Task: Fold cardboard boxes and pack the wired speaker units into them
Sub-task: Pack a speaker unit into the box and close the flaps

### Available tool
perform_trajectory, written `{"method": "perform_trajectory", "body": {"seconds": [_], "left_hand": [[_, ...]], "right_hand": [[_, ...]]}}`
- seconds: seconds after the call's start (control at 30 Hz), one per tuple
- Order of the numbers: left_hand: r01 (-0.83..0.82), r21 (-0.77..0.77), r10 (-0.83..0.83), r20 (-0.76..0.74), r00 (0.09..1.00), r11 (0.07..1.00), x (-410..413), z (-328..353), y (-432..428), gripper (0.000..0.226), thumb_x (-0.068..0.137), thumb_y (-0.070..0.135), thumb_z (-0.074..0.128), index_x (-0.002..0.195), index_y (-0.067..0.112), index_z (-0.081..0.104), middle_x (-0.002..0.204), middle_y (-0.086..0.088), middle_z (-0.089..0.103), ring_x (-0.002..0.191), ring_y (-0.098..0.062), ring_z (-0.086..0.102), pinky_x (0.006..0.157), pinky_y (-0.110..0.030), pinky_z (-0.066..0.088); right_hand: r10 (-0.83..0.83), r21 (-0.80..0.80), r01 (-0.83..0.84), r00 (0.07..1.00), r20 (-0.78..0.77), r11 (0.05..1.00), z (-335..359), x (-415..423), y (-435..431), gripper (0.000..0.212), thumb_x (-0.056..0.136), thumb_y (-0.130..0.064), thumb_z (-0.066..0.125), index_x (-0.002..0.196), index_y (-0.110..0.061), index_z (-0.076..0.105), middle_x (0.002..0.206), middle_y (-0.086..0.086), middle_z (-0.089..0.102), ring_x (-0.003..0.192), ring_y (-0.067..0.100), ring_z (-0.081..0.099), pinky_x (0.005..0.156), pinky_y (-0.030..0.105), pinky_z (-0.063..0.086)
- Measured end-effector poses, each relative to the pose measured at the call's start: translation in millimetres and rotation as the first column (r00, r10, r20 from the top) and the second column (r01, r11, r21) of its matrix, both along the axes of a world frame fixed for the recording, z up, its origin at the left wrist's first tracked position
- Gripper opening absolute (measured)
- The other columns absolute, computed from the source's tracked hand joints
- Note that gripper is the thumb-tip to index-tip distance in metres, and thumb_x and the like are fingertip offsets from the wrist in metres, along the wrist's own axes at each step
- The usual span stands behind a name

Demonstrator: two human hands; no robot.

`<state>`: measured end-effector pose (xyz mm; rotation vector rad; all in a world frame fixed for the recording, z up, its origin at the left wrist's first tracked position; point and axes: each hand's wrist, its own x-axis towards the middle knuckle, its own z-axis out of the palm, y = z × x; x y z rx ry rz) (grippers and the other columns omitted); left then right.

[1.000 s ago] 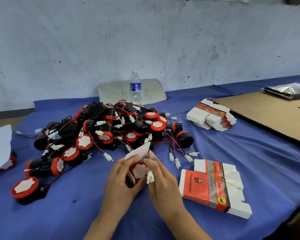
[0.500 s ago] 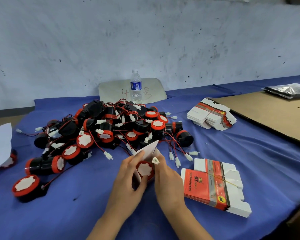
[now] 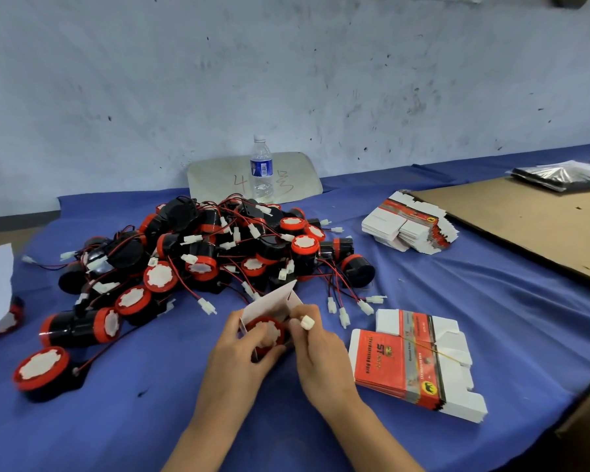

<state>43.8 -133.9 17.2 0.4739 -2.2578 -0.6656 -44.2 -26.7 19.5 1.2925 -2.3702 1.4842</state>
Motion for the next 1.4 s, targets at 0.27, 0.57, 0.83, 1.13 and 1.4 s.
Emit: {"method": "perform_trajectory", "body": {"seconds": [0.27, 0.57, 0.83, 1.13, 1.4], "left_hand": [[-0.095, 0.034, 0.093, 0.046, 0.995, 0.995, -2, 1, -4, 0.023, 0.073, 0.029, 0.083, 0.072, 0.019, 0.062, 0.1, 0.0, 0.052, 0.069, -0.017, 0.05, 0.059, -0.026, 0.043], [-0.089, -0.068, 0.09, 0.014, 0.996, 0.994, 0, 0, -1, 0.031, 0.073, 0.039, 0.079, 0.084, 0.014, 0.064, 0.099, 0.003, 0.049, 0.064, -0.016, 0.05, 0.053, -0.028, 0.046], [0.005, 0.059, -0.005, -0.003, 1.0, 0.998, 1, 2, 4, 0.037, 0.071, 0.067, 0.061, 0.098, 0.055, 0.039, 0.1, 0.022, 0.049, 0.08, -0.003, 0.053, 0.061, -0.016, 0.04], [0.013, 0.098, -0.009, -0.046, 0.999, 0.995, -2, -1, 5, 0.059, 0.071, 0.047, 0.079, 0.104, 0.068, 0.034, 0.103, 0.03, 0.051, 0.095, 0.008, 0.05, 0.071, -0.014, 0.043], [0.044, 0.125, -0.037, -0.053, 0.998, 0.991, -1, -6, 4, 0.064, 0.072, 0.034, 0.081, 0.108, 0.065, 0.037, 0.107, 0.036, 0.05, 0.1, 0.012, 0.049, 0.076, -0.016, 0.046]], "right_hand": [[-0.15, -0.55, 0.177, 0.984, 0.094, 0.816, -2, 5, 0, 0.026, 0.097, -0.027, 0.049, 0.117, -0.04, 0.038, 0.091, -0.01, 0.062, 0.07, 0.015, 0.064, 0.065, 0.025, 0.051], [-0.134, -0.501, 0.079, 0.988, -0.076, 0.862, -1, 1, -2, 0.024, 0.093, -0.012, 0.055, 0.108, -0.031, 0.05, 0.102, -0.031, 0.057, 0.079, -0.001, 0.065, 0.067, 0.01, 0.049], [-0.121, -0.518, 0.099, 0.993, -0.009, 0.85, 2, 3, -1, 0.039, 0.091, -0.008, 0.058, 0.1, -0.044, 0.047, 0.09, -0.018, 0.065, 0.08, -0.004, 0.066, 0.067, 0.004, 0.045], [-0.234, -0.269, 0.159, 0.933, -0.274, 0.95, -5, -8, -9, 0.01, 0.079, 0.008, 0.069, 0.083, -0.001, 0.066, 0.084, 0.006, 0.062, 0.073, 0.008, 0.052, 0.062, 0.013, 0.04], [-0.325, -0.044, 0.343, 0.83, -0.453, 0.938, 8, -4, -8, 0.013, 0.071, -0.009, 0.083, 0.076, -0.018, 0.075, 0.116, 0.0, 0.067, 0.082, 0.028, 0.062, 0.054, 0.031, 0.052]]}}
